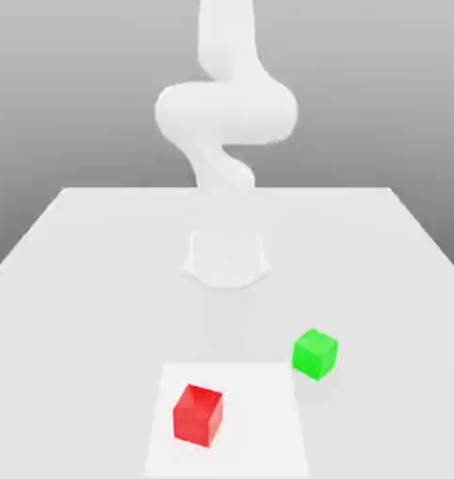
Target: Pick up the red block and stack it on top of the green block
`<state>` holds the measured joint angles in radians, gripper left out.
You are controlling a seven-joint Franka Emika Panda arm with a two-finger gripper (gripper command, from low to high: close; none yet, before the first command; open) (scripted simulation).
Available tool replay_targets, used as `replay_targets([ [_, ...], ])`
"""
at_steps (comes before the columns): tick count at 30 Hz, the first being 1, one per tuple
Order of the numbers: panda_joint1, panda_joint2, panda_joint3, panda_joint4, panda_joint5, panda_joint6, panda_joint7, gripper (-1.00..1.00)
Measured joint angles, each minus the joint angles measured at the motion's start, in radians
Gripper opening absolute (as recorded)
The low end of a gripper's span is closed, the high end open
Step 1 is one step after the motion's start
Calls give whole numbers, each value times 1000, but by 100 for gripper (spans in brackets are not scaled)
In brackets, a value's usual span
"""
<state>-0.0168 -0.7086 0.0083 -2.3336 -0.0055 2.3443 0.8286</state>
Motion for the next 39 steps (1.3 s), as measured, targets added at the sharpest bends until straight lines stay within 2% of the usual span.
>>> replay_targets([
  [14,-76,514,23,-189,-27,249,158,0],
  [21,-95,767,17,-282,-10,373,215,0],
  [27,-89,984,8,-274,-11,540,229,0],
  [28,-88,1011,7,-271,-13,563,230,-100],
  [34,-88,1025,7,-269,-16,575,233,-100],
  [39,-93,892,14,-289,-7,462,226,-100],
])
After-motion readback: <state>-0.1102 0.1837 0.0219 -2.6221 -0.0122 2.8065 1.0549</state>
